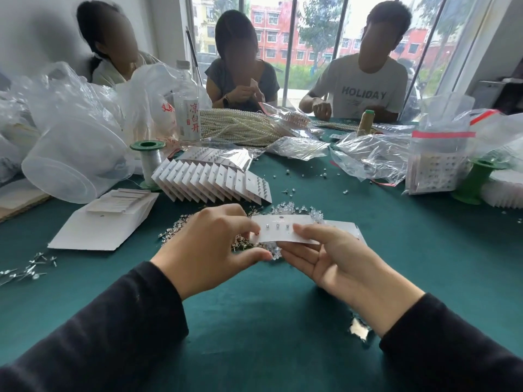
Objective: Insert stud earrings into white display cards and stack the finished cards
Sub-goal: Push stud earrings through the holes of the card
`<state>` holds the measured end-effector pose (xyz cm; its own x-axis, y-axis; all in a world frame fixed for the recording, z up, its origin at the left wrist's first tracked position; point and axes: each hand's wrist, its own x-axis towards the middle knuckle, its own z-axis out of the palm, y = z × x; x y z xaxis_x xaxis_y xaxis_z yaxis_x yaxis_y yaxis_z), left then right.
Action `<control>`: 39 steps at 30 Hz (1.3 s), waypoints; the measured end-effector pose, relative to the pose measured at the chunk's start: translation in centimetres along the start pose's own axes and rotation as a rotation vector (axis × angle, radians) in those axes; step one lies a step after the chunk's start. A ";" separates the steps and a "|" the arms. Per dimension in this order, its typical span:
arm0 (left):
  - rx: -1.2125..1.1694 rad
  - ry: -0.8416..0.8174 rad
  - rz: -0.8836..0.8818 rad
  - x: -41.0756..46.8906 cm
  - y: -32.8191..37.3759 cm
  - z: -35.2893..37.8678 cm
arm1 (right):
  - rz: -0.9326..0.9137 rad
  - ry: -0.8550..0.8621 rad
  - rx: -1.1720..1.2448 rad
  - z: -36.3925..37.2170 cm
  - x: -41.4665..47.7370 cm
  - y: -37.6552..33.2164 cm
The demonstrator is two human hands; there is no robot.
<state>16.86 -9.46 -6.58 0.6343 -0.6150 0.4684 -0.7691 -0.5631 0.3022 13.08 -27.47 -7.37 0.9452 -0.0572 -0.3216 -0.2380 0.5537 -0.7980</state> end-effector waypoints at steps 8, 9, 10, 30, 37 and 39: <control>0.090 0.141 0.006 0.2 0.1 -0.3 | -0.094 -0.137 -0.028 0.1 -0.6 -0.6; 0.088 0.194 -0.020 0.3 0.0 -0.3 | -0.140 -0.135 -0.064 0.1 -0.5 -0.9; 0.094 0.255 -0.048 0.3 0.0 -0.4 | -0.203 -0.108 -0.112 -0.1 -0.3 -1.3; -1.446 0.174 -0.990 0.8 2.1 2.0 | -0.732 0.240 -1.610 -4.0 2.6 -1.7; -1.496 0.173 -1.024 0.7 2.1 2.5 | -0.700 0.326 -1.607 -4.2 2.5 -2.4; -1.466 0.176 -1.007 0.8 2.0 2.5 | -0.694 0.316 -1.612 -4.2 2.5 -2.2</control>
<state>16.00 -12.46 -7.73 0.9169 -0.2627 -0.3004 0.3758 0.3157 0.8713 15.06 -32.31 -8.50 0.9290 -0.1527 0.3372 0.0012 -0.9098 -0.4151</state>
